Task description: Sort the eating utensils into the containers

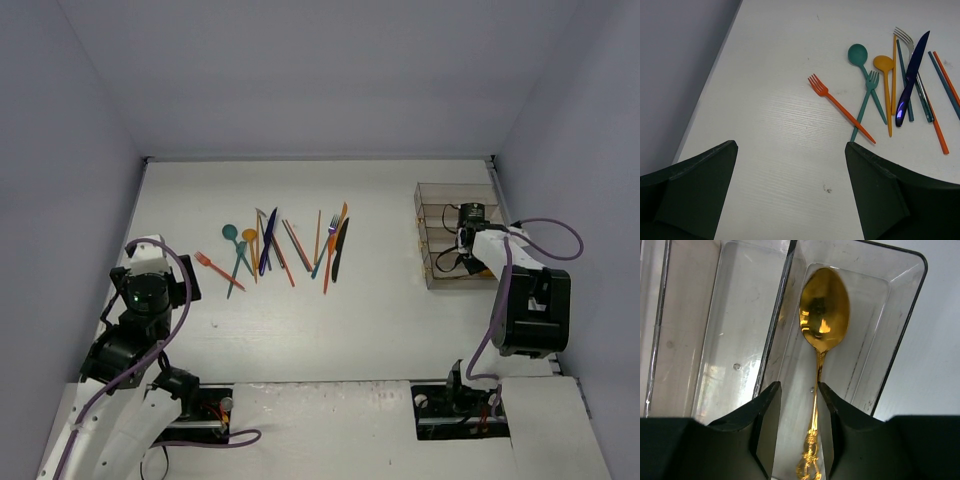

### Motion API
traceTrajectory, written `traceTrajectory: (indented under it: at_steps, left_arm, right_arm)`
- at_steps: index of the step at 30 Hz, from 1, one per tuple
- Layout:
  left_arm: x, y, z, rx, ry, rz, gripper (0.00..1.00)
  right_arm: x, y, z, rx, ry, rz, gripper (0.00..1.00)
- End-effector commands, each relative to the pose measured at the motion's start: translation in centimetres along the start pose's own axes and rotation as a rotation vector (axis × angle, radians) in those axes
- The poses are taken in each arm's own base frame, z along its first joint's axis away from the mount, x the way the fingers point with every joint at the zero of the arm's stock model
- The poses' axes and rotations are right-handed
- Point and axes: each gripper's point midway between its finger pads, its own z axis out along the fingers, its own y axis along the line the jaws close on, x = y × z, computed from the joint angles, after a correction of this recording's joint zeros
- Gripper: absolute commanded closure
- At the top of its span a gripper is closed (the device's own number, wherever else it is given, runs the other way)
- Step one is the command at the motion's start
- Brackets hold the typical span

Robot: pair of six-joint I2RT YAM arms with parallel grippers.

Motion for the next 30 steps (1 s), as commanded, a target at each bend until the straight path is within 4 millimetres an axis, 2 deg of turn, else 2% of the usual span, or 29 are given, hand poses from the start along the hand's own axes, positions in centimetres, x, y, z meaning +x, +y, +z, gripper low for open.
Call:
traceTrajectory:
  at_steps: [1,5,8,10,14,17,19,21,22,24,30]
  left_arm:
    - [-1.7,-0.5,0.3,0.006,-0.047,-0.020,0.13]
    - [-1.6,-0.8,0.5,0.012,-0.036,-0.019,0.13]
    - [-1.5,-1.5,0.7,0.035,-0.019,-0.041,0.13]
    - [-1.3,-2.4,0.9,0.066,0.006,-0.060,0.13]
    - [-1.2,-5.0,2.3,0.114,0.092,-0.098,0.13]
    - [-0.6,-7.0,4.1,0.138,0.169,-0.083,0.13]
    - [-1.4,-7.9,5.0,0.139,0.181,-0.104,0.13]
    - [-1.8,-8.9,6.1,0.132,0.203,-0.133,0.13]
    - [-1.4,-9.6,7.1,0.125,0.234,-0.139,0.13]
    - [-2.2,-10.5,8.7,0.106,0.249,-0.172,0.13]
    - [0.5,-11.5,14.4,0.000,0.448,-0.336,0.20]
  right_arm:
    - [-1.8,1.1,-1.0,-0.045,-0.042,0.008,0.59]
    - [-2.9,1.9,-2.9,-0.113,-0.047,-0.020,0.48]
    - [-4.3,3.5,-5.6,-0.211,-0.067,-0.087,0.38]
    - [-5.1,4.9,-7.7,-0.281,-0.097,-0.184,0.32]
    - [-5.9,7.1,-11.8,-0.419,-0.139,-0.335,0.28]
    - [-6.0,8.4,-14.9,-0.519,-0.174,-0.451,0.28]
    - [-5.8,8.7,-16.5,-0.582,-0.174,-0.490,0.28]
    - [-5.7,8.6,-17.5,-0.624,-0.174,-0.520,0.28]
    - [-5.6,8.4,-18.0,-0.648,-0.173,-0.533,0.28]
    - [-5.3,8.0,-18.5,-0.677,-0.168,-0.546,0.28]
    - [-5.1,6.5,-20.3,-0.756,-0.173,-0.562,0.28]
